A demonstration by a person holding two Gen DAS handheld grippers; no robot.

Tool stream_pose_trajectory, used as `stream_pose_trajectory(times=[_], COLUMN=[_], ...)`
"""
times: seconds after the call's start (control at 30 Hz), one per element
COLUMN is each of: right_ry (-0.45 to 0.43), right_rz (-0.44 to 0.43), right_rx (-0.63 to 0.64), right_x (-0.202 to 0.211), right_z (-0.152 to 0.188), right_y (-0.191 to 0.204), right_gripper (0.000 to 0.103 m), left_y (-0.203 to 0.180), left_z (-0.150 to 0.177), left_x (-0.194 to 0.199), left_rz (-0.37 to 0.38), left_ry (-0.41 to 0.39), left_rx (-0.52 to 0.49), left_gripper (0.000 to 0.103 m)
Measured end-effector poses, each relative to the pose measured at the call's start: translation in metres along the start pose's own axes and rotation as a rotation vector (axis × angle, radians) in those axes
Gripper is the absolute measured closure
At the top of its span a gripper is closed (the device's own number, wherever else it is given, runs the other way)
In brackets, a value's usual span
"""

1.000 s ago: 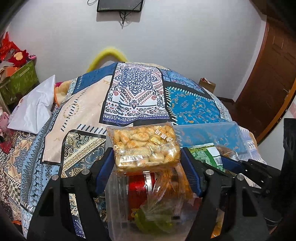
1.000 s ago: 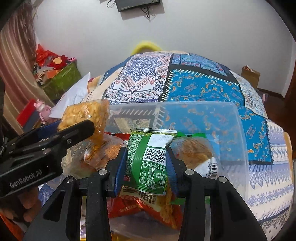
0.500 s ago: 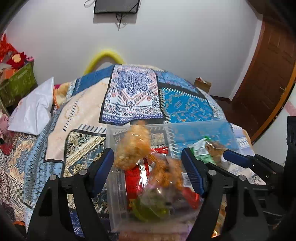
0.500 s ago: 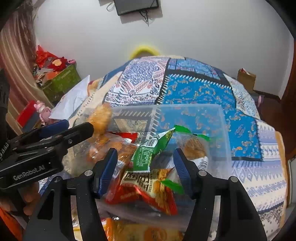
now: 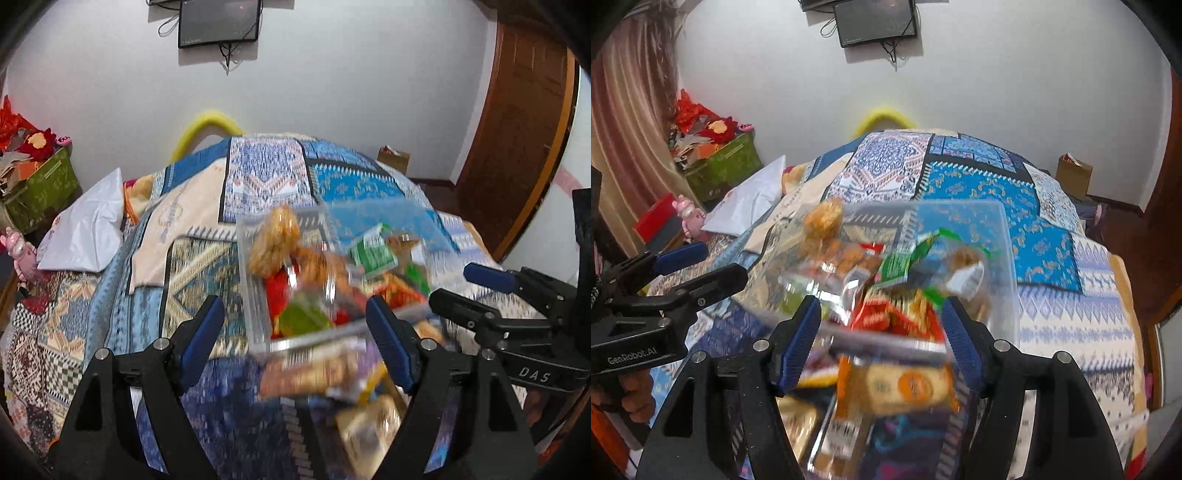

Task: Organize snacks
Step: 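Grasp the cream cake pack with the left gripper while the right grasps the tall cookie roll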

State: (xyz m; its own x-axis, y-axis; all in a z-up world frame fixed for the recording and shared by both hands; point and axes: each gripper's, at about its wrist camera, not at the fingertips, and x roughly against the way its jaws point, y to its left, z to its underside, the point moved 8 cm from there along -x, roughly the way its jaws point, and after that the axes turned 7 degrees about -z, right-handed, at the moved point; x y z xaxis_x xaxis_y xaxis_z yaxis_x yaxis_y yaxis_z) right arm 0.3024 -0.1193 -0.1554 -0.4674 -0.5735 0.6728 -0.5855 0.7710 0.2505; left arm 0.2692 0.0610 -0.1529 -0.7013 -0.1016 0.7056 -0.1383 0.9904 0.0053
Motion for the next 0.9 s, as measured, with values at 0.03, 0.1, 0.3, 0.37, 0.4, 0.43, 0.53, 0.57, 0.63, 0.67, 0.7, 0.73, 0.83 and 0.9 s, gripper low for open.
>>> stream_pose_trajectory(times=[0.03, 0.1, 0.3, 0.37, 0.4, 0.43, 0.53, 0.57, 0.63, 0.67, 0.7, 0.73, 0.83, 0.9], right_ry=[0.007, 0.021, 0.123, 0.153, 0.162, 0.172, 0.192, 0.193, 0.204, 0.210, 0.218, 0.228, 0.237, 0.245], right_rz=[0.003, 0.008, -0.013, 0.001, 0.002, 0.005, 0.007, 0.001, -0.012, -0.015, -0.023, -0.035, -0.076, -0.118], right_rx=[0.005, 0.005, -0.014, -0.010, -0.012, -0.020, -0.030, -0.035, -0.039, -0.037, -0.040, -0.048, -0.071, -0.072], right_x=[0.002, 0.004, -0.008, -0.015, -0.016, -0.020, -0.029, -0.028, -0.033, -0.035, -0.038, -0.042, -0.046, -0.045], right_z=[0.007, 0.019, 0.066, 0.078, 0.083, 0.087, 0.095, 0.098, 0.097, 0.098, 0.098, 0.099, 0.101, 0.102], right_y=[0.002, 0.004, 0.009, 0.008, 0.007, 0.005, 0.001, 0.002, 0.002, 0.003, 0.003, 0.003, 0.004, 0.009], right_gripper=[0.038, 0.038, 0.038, 0.038, 0.038, 0.038, 0.038, 0.038, 0.038, 0.038, 0.038, 0.038, 0.047, 0.065], left_y=[0.000, 0.000, -0.002, -0.004, -0.005, -0.006, -0.009, -0.010, -0.013, -0.014, -0.015, -0.015, -0.017, -0.018], left_z=[0.007, 0.020, 0.061, 0.071, 0.075, 0.078, 0.085, 0.087, 0.089, 0.090, 0.091, 0.092, 0.096, 0.098], left_x=[0.002, 0.004, 0.003, 0.002, 0.002, 0.001, -0.001, -0.001, -0.002, -0.003, -0.005, -0.006, -0.008, -0.009], left_rz=[0.003, 0.009, 0.024, 0.027, 0.030, 0.033, 0.045, 0.050, 0.054, 0.052, 0.050, 0.049, 0.061, 0.065], left_ry=[0.009, 0.026, 0.092, 0.110, 0.119, 0.124, 0.135, 0.138, 0.142, 0.143, 0.146, 0.149, 0.162, 0.170], left_rx=[0.001, 0.001, -0.005, -0.007, -0.010, -0.014, -0.009, -0.008, -0.011, -0.013, -0.016, -0.015, -0.004, -0.003], left_gripper=[0.024, 0.024, 0.024, 0.024, 0.024, 0.024, 0.024, 0.024, 0.024, 0.024, 0.024, 0.024, 0.024, 0.024])
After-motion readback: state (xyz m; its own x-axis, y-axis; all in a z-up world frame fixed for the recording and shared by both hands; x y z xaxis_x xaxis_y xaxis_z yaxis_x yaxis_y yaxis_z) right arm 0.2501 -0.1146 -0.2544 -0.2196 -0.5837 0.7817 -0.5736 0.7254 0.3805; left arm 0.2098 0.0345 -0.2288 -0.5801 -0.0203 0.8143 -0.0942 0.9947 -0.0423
